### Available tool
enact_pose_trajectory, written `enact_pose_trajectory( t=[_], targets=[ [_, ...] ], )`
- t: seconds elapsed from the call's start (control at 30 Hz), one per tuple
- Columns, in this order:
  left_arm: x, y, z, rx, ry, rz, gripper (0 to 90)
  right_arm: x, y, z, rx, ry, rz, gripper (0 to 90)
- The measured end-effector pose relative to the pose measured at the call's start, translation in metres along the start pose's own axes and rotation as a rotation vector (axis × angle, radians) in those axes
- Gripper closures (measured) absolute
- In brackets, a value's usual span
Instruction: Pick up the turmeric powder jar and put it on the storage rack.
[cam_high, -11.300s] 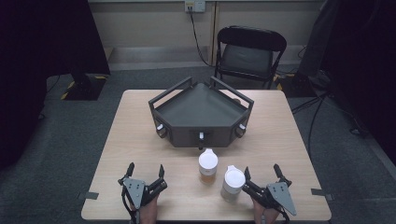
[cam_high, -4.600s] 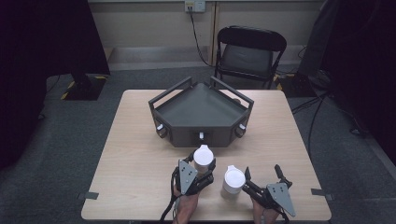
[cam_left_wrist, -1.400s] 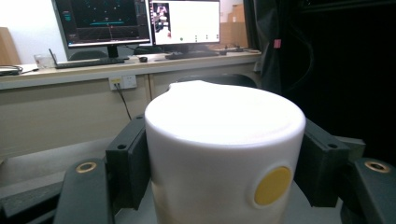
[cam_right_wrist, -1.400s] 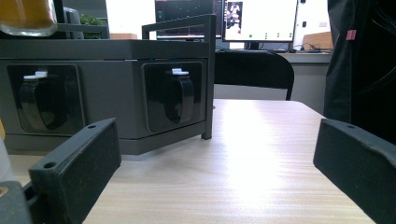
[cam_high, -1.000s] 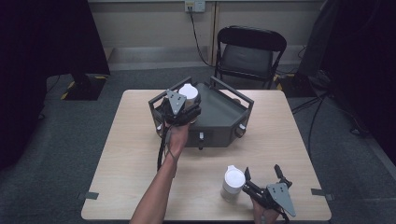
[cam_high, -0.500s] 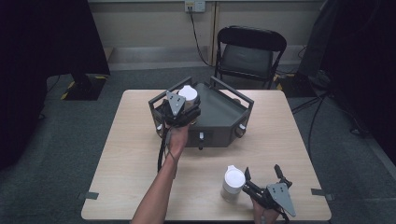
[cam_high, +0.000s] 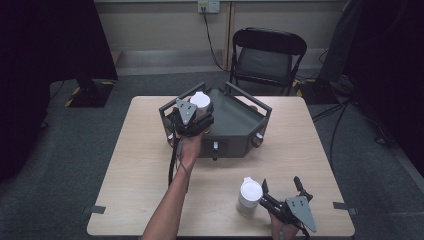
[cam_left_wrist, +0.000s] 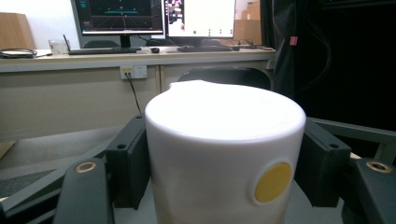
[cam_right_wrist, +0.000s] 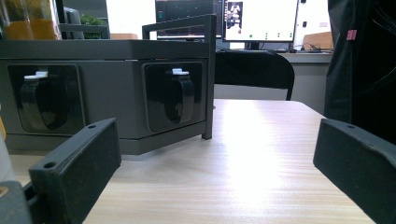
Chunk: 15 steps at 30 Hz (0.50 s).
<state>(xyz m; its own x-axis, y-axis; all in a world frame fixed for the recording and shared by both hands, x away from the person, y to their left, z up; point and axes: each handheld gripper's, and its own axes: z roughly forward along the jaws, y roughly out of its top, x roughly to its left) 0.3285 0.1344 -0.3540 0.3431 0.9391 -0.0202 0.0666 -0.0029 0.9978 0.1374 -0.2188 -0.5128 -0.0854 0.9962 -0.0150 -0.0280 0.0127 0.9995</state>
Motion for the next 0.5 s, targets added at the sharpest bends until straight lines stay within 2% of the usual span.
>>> enact_pose_trajectory(
  t=[0.17,0.3,0.5],
  targets=[
    [0.0012,0.0007,0.0,0.004,-0.004,0.003,30.1,0.0,0.0,0.0,0.0,0.0,0.0,0.0],
    [0.002,0.0002,0.001,0.004,-0.003,0.005,19.9,0.0,0.0,0.0,0.0,0.0,0.0,0.0],
    [0.0007,-0.0006,-0.0011,-0.009,0.024,-0.001,7.5,0.0,0.0,0.0,0.0,0.0,0.0,0.0]
  ],
)
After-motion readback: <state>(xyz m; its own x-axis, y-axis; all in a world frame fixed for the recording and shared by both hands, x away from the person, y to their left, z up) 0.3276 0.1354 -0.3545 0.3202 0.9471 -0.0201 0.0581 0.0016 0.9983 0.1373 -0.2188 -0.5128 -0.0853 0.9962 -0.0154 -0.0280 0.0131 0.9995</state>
